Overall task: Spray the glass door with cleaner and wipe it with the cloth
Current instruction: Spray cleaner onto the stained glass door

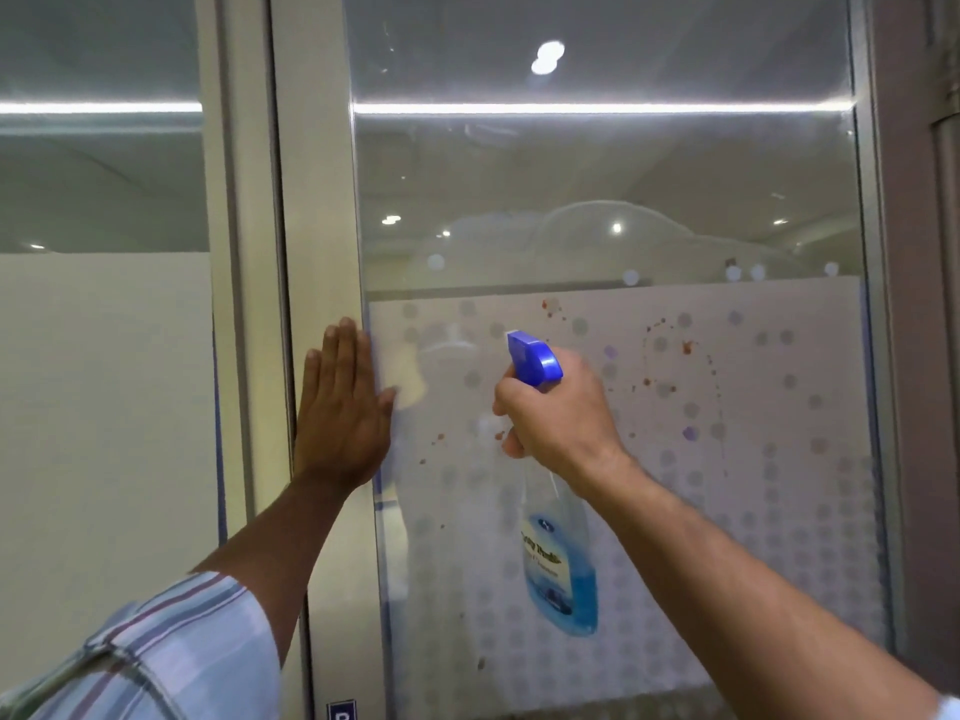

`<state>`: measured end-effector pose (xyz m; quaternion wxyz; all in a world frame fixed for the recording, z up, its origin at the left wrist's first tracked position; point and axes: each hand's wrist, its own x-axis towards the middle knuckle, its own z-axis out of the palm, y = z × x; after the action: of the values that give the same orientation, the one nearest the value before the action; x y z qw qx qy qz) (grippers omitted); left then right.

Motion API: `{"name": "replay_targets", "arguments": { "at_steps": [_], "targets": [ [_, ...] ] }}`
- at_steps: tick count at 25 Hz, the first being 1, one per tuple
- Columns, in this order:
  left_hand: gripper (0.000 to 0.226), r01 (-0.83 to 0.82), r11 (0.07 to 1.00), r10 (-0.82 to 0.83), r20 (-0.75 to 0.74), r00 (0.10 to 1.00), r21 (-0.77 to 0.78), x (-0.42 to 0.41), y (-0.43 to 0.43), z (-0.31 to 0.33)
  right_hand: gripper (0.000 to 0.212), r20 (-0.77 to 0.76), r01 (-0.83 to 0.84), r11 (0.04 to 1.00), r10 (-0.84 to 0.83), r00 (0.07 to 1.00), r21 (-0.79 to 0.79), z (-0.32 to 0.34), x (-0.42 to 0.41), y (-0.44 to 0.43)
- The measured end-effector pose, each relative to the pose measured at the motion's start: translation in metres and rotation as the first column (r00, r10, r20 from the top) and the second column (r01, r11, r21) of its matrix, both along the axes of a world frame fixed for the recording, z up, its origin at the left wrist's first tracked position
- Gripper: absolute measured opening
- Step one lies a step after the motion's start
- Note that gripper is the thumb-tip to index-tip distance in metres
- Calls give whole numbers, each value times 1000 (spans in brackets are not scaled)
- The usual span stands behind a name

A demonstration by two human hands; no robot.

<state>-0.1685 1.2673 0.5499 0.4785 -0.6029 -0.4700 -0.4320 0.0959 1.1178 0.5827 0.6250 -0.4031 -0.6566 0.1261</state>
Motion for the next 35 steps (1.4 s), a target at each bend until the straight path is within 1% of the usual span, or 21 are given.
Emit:
{"name": "replay_targets", "arguments": {
  "at_steps": [4, 9, 12, 15, 19, 22, 25, 28, 31, 33, 35],
  "targets": [
    [75, 2, 1000, -2, -9, 1000, 29, -2, 4, 0, 11, -15, 51, 998, -51, 999, 30, 24, 13, 10],
    [75, 19, 999, -19, -28, 999, 34, -5, 6, -2, 7, -138, 61, 998, -56, 989, 32, 36, 54, 18],
    [76, 24, 999, -23, -41, 999, 41, -7, 7, -2, 9, -196, 101, 995, -97, 976, 10, 38, 89, 16],
    [76, 40, 997, -37, -59, 998, 62, -5, 7, -3, 7, -201, 155, 988, -153, 968, -8, 36, 127, 15],
    [77, 50, 995, -45, -55, 997, 92, -2, 9, -3, 12, -195, 226, 974, -223, 955, -5, 30, 162, 11],
    [76, 52, 992, -46, -52, 998, 113, 1, 8, -2, 10, -215, 219, 976, -216, 952, -10, 21, 174, 7],
    [76, 40, 994, -34, -62, 998, 103, 3, 6, -1, 11, -226, 230, 972, -236, 945, -54, 4, 181, 7],
    [77, 15, 998, -11, -58, 998, 59, 1, 5, 0, 7, -227, 238, 965, -257, 939, -107, -20, 183, 10],
    [77, -12, 1000, 12, -35, 999, 17, 4, 4, 0, 7, -183, 258, 956, -280, 942, -136, -47, 184, 15],
    [76, -27, 999, 27, -36, 999, 19, 18, -2, -2, 6, -175, 247, 956, -274, 946, -159, -63, 180, 17],
    [76, -2, 1000, 3, -36, 999, 10, 45, -8, -3, 6, -168, 239, 955, -269, 948, -178, -78, 172, 16]
  ]
}}
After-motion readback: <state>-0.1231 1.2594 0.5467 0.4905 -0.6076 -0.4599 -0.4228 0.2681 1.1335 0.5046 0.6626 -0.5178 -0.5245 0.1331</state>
